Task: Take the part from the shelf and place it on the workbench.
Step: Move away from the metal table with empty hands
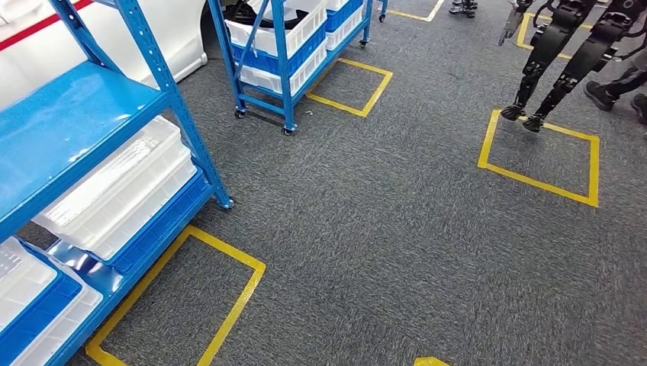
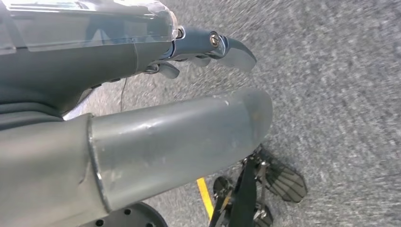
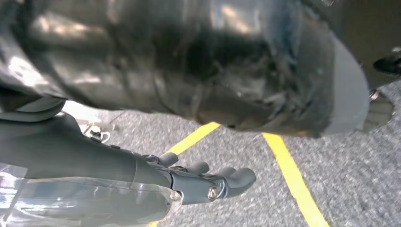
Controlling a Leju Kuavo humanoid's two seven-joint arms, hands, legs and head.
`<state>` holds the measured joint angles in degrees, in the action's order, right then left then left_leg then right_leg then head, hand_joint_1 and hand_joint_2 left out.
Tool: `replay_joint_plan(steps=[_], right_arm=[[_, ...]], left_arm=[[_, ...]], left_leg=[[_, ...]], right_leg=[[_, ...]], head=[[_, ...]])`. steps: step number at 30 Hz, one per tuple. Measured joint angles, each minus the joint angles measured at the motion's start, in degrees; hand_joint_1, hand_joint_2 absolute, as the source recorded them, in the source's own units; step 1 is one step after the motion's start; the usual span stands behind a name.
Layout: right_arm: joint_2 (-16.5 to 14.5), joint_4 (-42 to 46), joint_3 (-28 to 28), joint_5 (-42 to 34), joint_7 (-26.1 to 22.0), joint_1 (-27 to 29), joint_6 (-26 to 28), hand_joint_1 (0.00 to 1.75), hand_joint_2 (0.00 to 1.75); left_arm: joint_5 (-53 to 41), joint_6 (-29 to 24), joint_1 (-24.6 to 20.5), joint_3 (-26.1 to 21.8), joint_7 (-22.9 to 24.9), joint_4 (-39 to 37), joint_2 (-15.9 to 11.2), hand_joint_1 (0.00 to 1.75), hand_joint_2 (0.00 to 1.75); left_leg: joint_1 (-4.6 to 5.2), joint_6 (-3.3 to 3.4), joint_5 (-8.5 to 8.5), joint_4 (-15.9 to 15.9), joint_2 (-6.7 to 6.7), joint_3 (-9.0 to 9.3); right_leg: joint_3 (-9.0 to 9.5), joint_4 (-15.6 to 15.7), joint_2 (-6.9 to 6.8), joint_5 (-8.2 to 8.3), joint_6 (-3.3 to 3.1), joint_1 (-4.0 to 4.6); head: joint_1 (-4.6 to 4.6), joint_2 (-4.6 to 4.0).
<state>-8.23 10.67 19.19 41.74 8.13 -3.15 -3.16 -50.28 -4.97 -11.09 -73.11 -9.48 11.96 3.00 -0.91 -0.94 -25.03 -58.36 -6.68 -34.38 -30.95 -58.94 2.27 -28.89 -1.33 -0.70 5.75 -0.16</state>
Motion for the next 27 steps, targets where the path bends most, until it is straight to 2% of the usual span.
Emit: replay_joint_plan(steps=[1, 3, 4, 5, 6, 7, 8, 10, 11, 12, 14, 15, 16, 18, 19, 20, 21, 22, 23, 25, 26, 27], right_arm=[[-0.02, 0.0, 0.0, 0.05, -0.03, 0.03, -0.02, 0.0, 0.0], [-0.03, 0.0, 0.0, 0.18, -0.05, 0.24, -0.06, 0.0, 0.0], [-0.03, 0.0, 0.0, 0.24, -0.07, 0.33, -0.08, 0.0, 0.0], [-0.03, 0.0, 0.0, 0.28, -0.07, 0.39, -0.09, 0.0, 0.0], [-0.03, 0.0, 0.0, 0.31, -0.07, 0.39, -0.09, 0.0, 0.0], [-0.03, 0.0, 0.0, 0.35, -0.07, 0.35, -0.07, 0.0, 0.0], [-0.03, 0.0, 0.0, 0.38, -0.07, 0.3, -0.02, 0.0, 0.0], [-0.03, 0.0, 0.0, 0.44, -0.06, 0.22, 0.06, 0.0, 0.0], [-0.03, 0.0, 0.0, 0.44, -0.04, 0.19, 0.08, 0.0, 0.0], [-0.03, 0.0, 0.0, 0.45, -0.03, 0.13, 0.08, 0.0, 0.0], [-0.03, 0.02, 0.01, 0.45, 0.01, -0.13, 0.11, 0.0, 0.0], [-0.02, 0.03, 0.01, 0.45, 0.02, -0.25, 0.14, 0.0, 0.0], [-0.01, 0.04, 0.01, 0.45, 0.03, -0.3, 0.17, 0.0, 0.0], [0.03, 0.04, 0.01, 0.46, 0.04, -0.17, 0.22, 0.0, 0.0], [0.05, 0.04, 0.01, 0.47, 0.04, -0.09, 0.24, 0.0, 0.0], [0.08, 0.04, 0.01, 0.47, 0.04, -0.03, 0.25, 0.0, 0.0], [0.11, 0.04, 0.01, 0.47, 0.04, 0.0, 0.25, 0.0, 0.0], [0.14, 0.04, 0.01, 0.47, 0.04, 0.01, 0.26, 0.0, 0.0], [0.18, 0.04, 0.0, 0.47, 0.05, 0.03, 0.26, 0.0, 0.0], [0.27, 0.02, 0.01, 0.47, 0.07, 0.2, 0.28, 0.0, 0.0], [0.3, -0.01, 0.02, 0.48, 0.07, 0.26, 0.28, 0.0, 0.0], [0.32, -0.03, 0.02, 0.48, 0.07, 0.28, 0.28, 0.0, 0.0]], left_arm=[[0.03, -0.04, -0.01, 0.0, 0.06, 0.0, -0.01, 0.0, 0.0], [0.05, -0.11, -0.21, 0.0, 0.15, 0.0, -0.01, 0.0, 0.0], [0.05, -0.19, -0.29, 0.0, 0.16, -0.01, 0.02, 0.0, 0.0], [0.07, -0.28, -0.28, 0.0, 0.16, -0.01, 0.08, 0.0, 0.0], [0.1, -0.42, -0.17, 0.0, 0.12, -0.01, 0.17, 0.0, 0.0], [0.14, -0.57, -0.04, 0.0, 0.01, -0.01, 0.27, 0.0, 0.0], [0.18, -0.7, 0.07, 0.0, -0.12, -0.01, 0.36, 0.0, 0.0], [0.22, -0.89, 0.05, 0.0, -0.4, -0.01, 0.46, 0.0, 0.0], [0.23, -0.93, -0.01, 0.0, -0.48, -0.01, 0.53, 0.0, 0.0], [0.25, -0.94, -0.01, 0.0, -0.54, -0.01, 0.59, 0.0, 0.0], [0.35, -0.95, 0.21, 0.0, -0.6, -0.01, 0.67, 0.0, 0.0], [0.41, -0.94, 0.35, -0.01, -0.63, 0.0, 0.73, 0.0, 0.0], [0.46, -0.93, 0.41, -0.01, -0.65, 0.0, 0.79, 0.0, 0.0], [0.48, -0.9, 0.33, -0.02, -0.73, 0.0, 0.97, 0.0, 0.0], [0.48, -0.89, 0.26, -0.02, -0.76, -0.01, 1.03, 0.0, 0.0], [0.47, -0.87, 0.24, -0.02, -0.78, -0.01, 1.09, 0.0, 0.0], [0.46, -0.86, 0.27, -0.02, -0.79, -0.01, 1.14, 0.0, 0.0], [0.46, -0.83, 0.33, -0.02, -0.8, -0.01, 1.17, 0.0, 0.0], [0.46, -0.8, 0.37, -0.02, -0.8, -0.01, 1.2, 0.0, 0.0], [0.43, -0.72, 0.33, -0.02, -0.8, -0.01, 1.27, 0.0, 0.0], [0.37, -0.66, 0.25, -0.02, -0.82, 0.0, 1.28, 0.0, 0.0], [0.29, -0.57, 0.19, -0.02, -0.84, 0.0, 1.28, 0.0, 0.0]], left_leg=[[0.03, -0.19, -0.98, -1.42, 1.19, -0.72], [0.16, -0.4, -4.7, -7.92, 4.42, -3.65], [0.15, -0.51, -6.53, -11.87, 5.36, -5.38], [0.15, -0.56, -7.6, -14.87, 5.85, -6.59], [0.15, -0.55, -7.54, -15.78, 6.1, -6.75], [0.16, -0.45, -6.46, -14.42, 6.33, -5.75], [0.23, -0.24, -4.73, -11.05, 6.83, -3.7], [0.67, 0.48, -2.17, -3.04, 9.09, 0.72], [0.93, 0.84, -1.66, -0.63, 9.92, 1.96], [1.16, 1.14, -1.65, 0.42, 10.29, 2.33], [1.12, 1.62, -1.28, 0.75, 9.14, 2.34], [0.94, 1.87, -1.02, 1.1, 8.56, 2.45], [0.7, 2.16, -0.73, 1.45, 7.99, 2.61], [0.37, 2.54, -0.3, 1.82, 6.9, 2.53], [0.32, 2.63, -0.2, 1.77, 6.28, 2.33], [0.3, 2.62, -0.15, 1.68, 5.6, 2.15], [0.28, 2.56, -0.1, 1.56, 4.87, 2.03], [0.24, 2.45, -0.09, 1.4, 4.09, 1.95], [0.17, 2.3, -0.11, 1.17, 3.31, 1.92], [0.08, 1.73, -0.27, 0.49, 1.86, 1.6], [0.1, 1.33, -0.28, 0.19, 1.22, 1.31], [0.1, 0.94, -0.23, 0.0, 0.7, 1.0]], right_leg=[[0.04, 0.26, -0.77, 0.2, -0.43, -0.07], [-0.03, 0.42, -2.42, 0.36, -0.99, 0.19], [-0.13, 0.36, -3.31, 0.33, -1.12, 0.39], [-0.2, 0.3, -4.18, 0.29, -1.2, 0.59], [-0.23, 0.24, -4.98, 0.23, -1.28, 0.74], [-0.2, 0.2, -5.73, 0.17, -1.33, 0.87], [-0.11, 0.18, -6.44, 0.09, -1.34, 0.99], [0.14, 0.16, -7.75, -0.11, -1.18, 1.25], [0.22, 0.16, -8.27, -0.19, -0.98, 1.35], [0.27, 0.16, -8.77, -0.23, -0.77, 1.4], [0.46, 0.25, -9.53, -0.3, -0.2, 1.43], [0.52, -0.06, -8.88, -0.64, 0.14, 1.37], [0.19, -1.14, -7.53, -1.54, 0.47, 1.26], [-2.14, -6.63, -4.01, -4.97, 1.04, 0.81], [-3.97, -10.43, -3.08, -6.87, 1.21, 0.58], [-5.52, -13.61, -2.71, -8.05, 1.37, 0.41], [-6.36, -15.24, -2.59, -8.18, 1.51, 0.24], [-6.07, -14.56, -2.47, -7.04, 1.61, 0.08], [-4.74, -11.76, -2.17, -5.01, 1.68, -0.1], [-1.36, -4.34, 0.12, -1.5, 1.75, -0.41], [-0.41, -2.03, 1.06, -0.69, 1.65, -0.48], [-0.09, -1.04, 1.67, -0.56, 1.48, -0.43]], head=[[0.0, 0.0], [-0.02, 0.01], [-0.01, 0.01], [-0.01, 0.01], [-0.01, 0.01], [-0.01, 0.01], [-0.01, 0.01], [0.01, 0.0], [0.01, 0.0], [0.01, -0.01], [-0.01, -0.01], [0.02, -0.01], [0.02, -0.01], [0.04, 0.0], [0.03, 0.0], [0.02, 0.0], [0.02, 0.0], [0.02, -0.01], [0.02, 0.0], [0.03, -0.01], [0.02, -0.01], [0.02, -0.02]])
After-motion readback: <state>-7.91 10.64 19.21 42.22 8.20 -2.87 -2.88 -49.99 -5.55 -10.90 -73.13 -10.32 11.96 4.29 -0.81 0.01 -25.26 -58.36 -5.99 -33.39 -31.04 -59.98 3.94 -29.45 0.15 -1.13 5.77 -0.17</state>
